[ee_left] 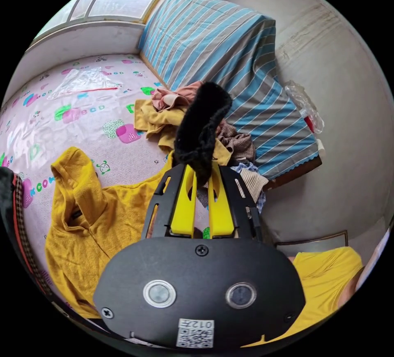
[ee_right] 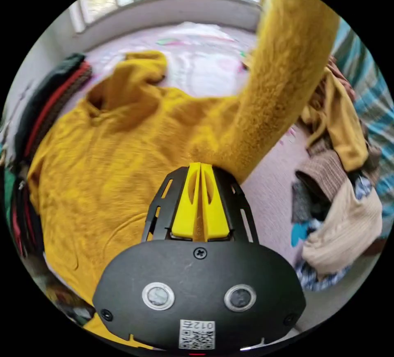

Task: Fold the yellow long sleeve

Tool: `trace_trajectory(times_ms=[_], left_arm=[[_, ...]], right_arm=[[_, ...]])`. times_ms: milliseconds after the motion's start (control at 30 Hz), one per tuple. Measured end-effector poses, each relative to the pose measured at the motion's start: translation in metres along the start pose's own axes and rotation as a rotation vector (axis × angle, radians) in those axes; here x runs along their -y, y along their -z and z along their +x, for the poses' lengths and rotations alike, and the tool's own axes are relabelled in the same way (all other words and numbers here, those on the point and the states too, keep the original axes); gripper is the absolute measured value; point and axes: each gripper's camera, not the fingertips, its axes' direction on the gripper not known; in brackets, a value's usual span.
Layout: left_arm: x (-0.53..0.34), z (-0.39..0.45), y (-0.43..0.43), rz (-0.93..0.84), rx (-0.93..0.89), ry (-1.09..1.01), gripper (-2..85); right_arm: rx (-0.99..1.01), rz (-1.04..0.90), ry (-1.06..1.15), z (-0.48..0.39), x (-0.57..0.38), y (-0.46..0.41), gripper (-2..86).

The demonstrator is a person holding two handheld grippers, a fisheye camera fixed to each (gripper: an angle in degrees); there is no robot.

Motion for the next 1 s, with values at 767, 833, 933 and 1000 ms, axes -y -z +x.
trace_trajectory(times_ms=[767,833,933,1000], left_arm=[[-0.085,-0.148,0.128,0.172,-0.132,0.077,6.7],[-0.099,-0.168,0.138,0.194,-0.116,0.120,6.8],[-0.125,-0.195,0.153,0.227,-0.103,0.195,7.0],[-0.145,-0.210,0.164,0.253,-0.077,0.229,7.1]], right_arm=[[-0.581,0.155,0.552,-0.256,0.070,-0.081,0.0],[-0.536,0.345,0.755,-0.279,0.010,-0.053,0.0],[-0.427,0.437,0.803,-0.272,-0.052,-0.027,0.0],[-0.371,0.375,0.758,-0.256,-0.065,-0.023,0.0]])
